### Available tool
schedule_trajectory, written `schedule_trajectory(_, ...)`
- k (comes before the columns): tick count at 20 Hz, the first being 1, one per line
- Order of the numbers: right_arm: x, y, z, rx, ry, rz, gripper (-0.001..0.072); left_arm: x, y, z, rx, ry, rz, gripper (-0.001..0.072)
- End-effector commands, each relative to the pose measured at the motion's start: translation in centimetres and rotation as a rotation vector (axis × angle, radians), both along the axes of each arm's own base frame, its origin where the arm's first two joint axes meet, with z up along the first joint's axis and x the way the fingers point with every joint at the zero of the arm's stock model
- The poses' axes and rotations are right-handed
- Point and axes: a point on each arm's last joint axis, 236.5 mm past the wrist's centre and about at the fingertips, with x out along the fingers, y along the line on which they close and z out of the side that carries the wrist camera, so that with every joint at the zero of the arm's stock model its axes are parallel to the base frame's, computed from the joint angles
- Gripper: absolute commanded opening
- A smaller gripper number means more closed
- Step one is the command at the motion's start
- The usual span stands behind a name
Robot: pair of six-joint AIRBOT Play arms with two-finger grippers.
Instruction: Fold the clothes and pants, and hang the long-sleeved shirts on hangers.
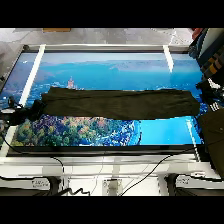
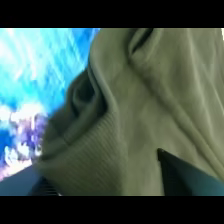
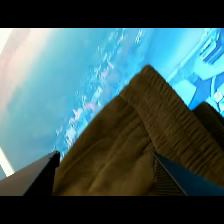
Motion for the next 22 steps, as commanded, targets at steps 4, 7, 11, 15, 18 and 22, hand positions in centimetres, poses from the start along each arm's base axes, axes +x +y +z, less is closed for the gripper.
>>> schedule_trajectory(4, -0.3, 2.6, 2.9, -0.149, -0.009, 0.187, 0.0387, 3.5, 0.7, 3.5, 0.074, -0.103, -0.005, 0.0011)
schedule_trajectory(7, 0.7, 6.2, 5.1, -0.214, -0.051, 0.291, 0.0325, 5.7, -0.9, 9.4, 0.113, -0.207, -0.164, 0.0014)
schedule_trajectory(11, 2.8, 13.1, 7.8, -0.264, -0.146, 0.409, 0.0086, 7.3, -3.6, 20.1, 0.162, -0.376, -0.315, 0.0013)
schedule_trajectory(15, 5.3, 21.9, 10.7, -0.318, -0.294, 0.521, 0.0033, 6.2, -7.7, 26.8, 0.198, -0.476, -0.431, 0.0013)
schedule_trajectory(18, 6.1, 29.5, 10.9, -0.299, -0.331, 0.652, 0.0032, 4.4, -8.7, 28.3, 0.263, -0.469, -0.491, 0.0013)
schedule_trajectory(22, 7.3, 39.7, 8.6, -0.200, -0.311, 0.801, 0.0032, 3.4, -9.0, 31.0, 0.304, -0.516, -0.487, 0.0013)
